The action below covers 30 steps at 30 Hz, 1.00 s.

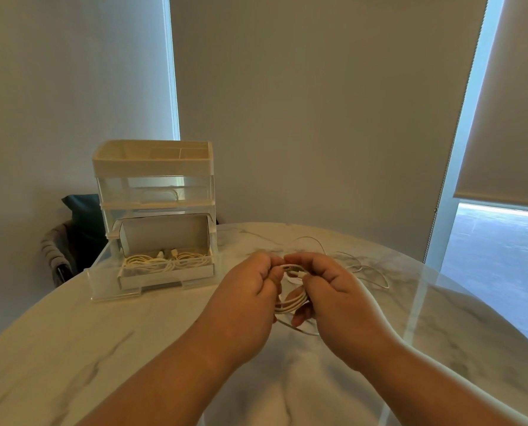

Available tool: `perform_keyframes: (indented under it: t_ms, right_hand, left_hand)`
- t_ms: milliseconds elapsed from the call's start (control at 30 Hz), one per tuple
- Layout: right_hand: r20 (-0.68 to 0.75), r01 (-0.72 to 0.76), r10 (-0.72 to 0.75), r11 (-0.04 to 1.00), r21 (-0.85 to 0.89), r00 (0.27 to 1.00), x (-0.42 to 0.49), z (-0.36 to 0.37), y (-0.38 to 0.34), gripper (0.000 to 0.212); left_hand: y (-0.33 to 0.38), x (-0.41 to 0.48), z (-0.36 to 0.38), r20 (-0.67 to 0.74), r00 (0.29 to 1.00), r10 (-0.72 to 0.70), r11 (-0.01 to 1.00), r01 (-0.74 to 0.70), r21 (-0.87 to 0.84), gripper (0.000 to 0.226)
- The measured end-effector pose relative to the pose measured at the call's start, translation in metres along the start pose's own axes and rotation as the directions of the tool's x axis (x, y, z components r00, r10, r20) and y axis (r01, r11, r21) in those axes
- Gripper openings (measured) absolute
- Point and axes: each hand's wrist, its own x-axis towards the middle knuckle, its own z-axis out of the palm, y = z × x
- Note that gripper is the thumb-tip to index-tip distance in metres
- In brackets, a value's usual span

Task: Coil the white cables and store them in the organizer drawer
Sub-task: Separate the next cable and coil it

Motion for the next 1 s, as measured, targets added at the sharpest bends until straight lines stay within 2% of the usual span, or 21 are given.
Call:
perform_keyframes:
  t_ms: [100,300,433,567,700,867,1000]
  right_hand:
    - [0.070,0.022,-0.011,0.987,-0.159,0.997,-0.001,0.002,0.002,0.023]
    - [0.016,0.022,-0.018,0.968,-0.252,1.000,0.006,-0.006,0.005,0.022]
    - [0.017,0.022,-0.018,0.969,-0.246,1.000,0.008,-0.009,0.006,0.021]
    - [0.026,0.011,-0.005,0.971,-0.239,1.000,0.010,-0.011,0.007,0.020]
    - [0.037,-0.001,0.009,0.978,-0.207,0.999,0.009,-0.009,0.006,0.021]
    - [0.033,0.003,0.004,0.973,-0.230,0.999,0.010,-0.009,0.006,0.023]
    - [0.007,0.021,-0.020,0.963,-0.269,1.000,0.011,-0.013,0.005,0.022]
  left_hand:
    - [0.003,-0.004,0.004,0.020,0.999,0.027,1.000,-0.027,0.003,0.019]
    - [0.005,0.000,-0.008,0.080,0.996,-0.037,0.998,0.041,-0.046,0.012]
    - [0.004,0.003,-0.017,0.079,0.995,-0.066,0.998,0.066,0.004,0.015]
    - [0.002,0.007,-0.024,0.034,0.999,-0.040,0.992,0.035,0.123,0.015]
    - [0.001,0.008,-0.025,-0.019,0.999,-0.035,0.989,0.037,0.144,0.014]
    - [0.004,0.004,-0.016,0.069,0.985,-0.159,0.984,0.164,-0.066,0.024]
    - [0.005,0.006,-0.011,0.160,0.932,-0.324,0.826,0.361,-0.433,0.017]
